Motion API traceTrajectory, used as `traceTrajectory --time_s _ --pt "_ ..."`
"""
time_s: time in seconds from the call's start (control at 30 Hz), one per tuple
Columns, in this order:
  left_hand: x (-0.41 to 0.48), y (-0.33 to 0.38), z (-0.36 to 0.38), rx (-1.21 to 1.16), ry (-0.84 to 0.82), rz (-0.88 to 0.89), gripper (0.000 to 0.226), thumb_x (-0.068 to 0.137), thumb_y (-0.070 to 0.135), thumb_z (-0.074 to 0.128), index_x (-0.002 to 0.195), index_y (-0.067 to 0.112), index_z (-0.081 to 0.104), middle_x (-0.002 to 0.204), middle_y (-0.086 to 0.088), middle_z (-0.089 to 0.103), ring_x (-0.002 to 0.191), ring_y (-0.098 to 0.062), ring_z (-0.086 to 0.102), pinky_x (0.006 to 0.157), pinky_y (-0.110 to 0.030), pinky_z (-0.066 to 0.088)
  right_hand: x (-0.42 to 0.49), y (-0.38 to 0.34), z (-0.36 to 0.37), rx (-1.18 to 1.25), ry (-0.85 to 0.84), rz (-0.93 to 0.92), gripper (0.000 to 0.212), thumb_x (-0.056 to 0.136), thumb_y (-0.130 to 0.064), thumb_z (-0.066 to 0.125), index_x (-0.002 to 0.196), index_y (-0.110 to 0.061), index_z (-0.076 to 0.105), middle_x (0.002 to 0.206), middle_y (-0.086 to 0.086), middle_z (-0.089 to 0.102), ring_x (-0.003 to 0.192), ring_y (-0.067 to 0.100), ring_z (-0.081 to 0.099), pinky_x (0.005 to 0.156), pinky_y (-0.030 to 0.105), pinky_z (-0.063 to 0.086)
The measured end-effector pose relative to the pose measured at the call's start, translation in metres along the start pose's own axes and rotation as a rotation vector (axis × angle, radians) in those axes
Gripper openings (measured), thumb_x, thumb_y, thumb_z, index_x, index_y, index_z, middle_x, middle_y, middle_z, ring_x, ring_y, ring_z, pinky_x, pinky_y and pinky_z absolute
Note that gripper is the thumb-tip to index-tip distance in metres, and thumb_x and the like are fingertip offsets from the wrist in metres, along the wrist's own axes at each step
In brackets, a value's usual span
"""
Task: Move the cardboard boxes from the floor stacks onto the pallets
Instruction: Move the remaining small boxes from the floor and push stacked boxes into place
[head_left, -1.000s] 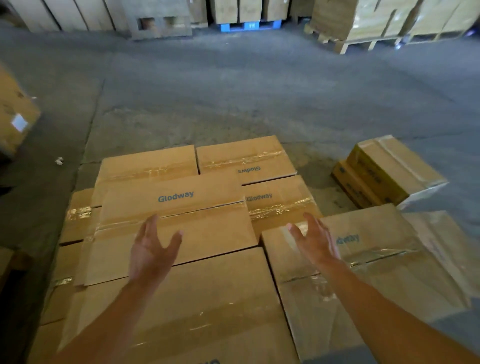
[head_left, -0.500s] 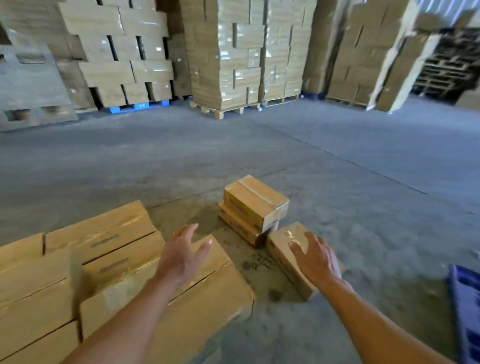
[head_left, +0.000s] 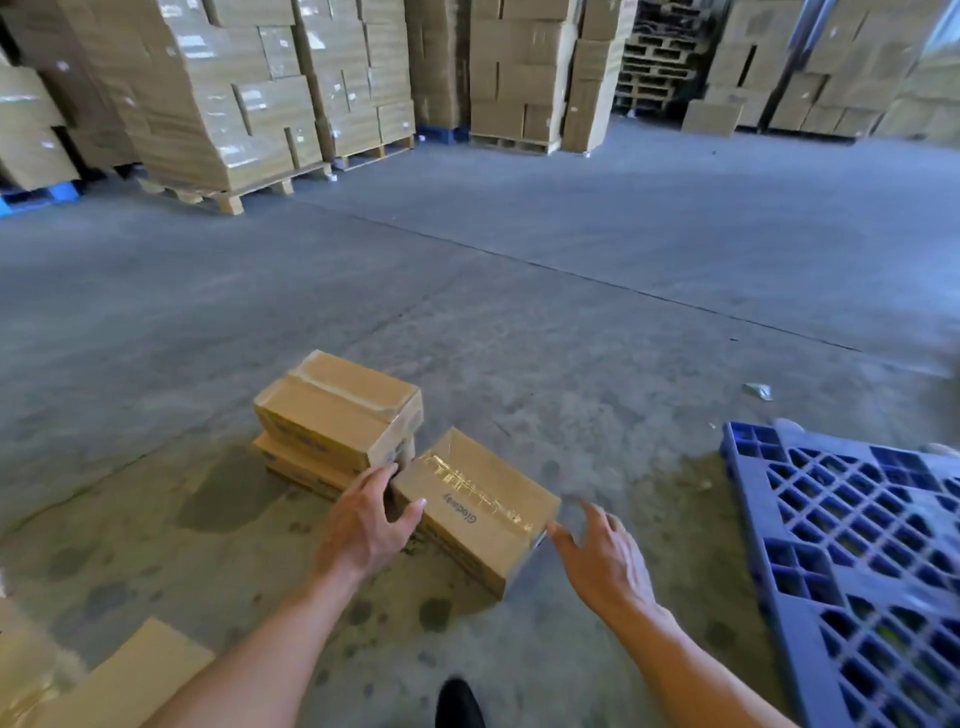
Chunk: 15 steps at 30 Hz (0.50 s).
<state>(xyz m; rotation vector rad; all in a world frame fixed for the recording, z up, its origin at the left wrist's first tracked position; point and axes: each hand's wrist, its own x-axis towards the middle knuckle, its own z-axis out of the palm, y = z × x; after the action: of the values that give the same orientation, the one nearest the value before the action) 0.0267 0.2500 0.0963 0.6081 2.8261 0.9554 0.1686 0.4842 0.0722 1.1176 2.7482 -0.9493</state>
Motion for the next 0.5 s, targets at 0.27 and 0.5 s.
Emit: traceTrajectory --time_s 0.27,0.5 --pt "0.157 -0.074 0.114 0.036 -0.198 -0.156 0.08 0.077 0.057 0.053 0.139 0.007 0.055 0.142 -0.01 0.055 0.128 -0.025 0.053 0.102 -0.033 0.041 0.166 0.003 0.076 -0.011 -0.121 0.17 0.06 0.101 -0.052 0.046 0.148 -0.014 0.038 0.152 0.008 0.044 0.136 0.026 0.043 0.105 0.035 0.037" --pt "0.25 -0.149 0.21 0.074 -0.284 -0.202 0.071 0.086 0.051 0.062 0.142 0.009 0.051 0.146 -0.008 0.051 0.131 -0.024 0.049 0.101 -0.032 0.039 0.256 0.036 0.19 0.07 -0.236 0.324 0.072 0.101 -0.054 0.043 0.158 -0.015 0.021 0.162 0.006 0.029 0.147 0.023 0.029 0.118 0.037 0.027"
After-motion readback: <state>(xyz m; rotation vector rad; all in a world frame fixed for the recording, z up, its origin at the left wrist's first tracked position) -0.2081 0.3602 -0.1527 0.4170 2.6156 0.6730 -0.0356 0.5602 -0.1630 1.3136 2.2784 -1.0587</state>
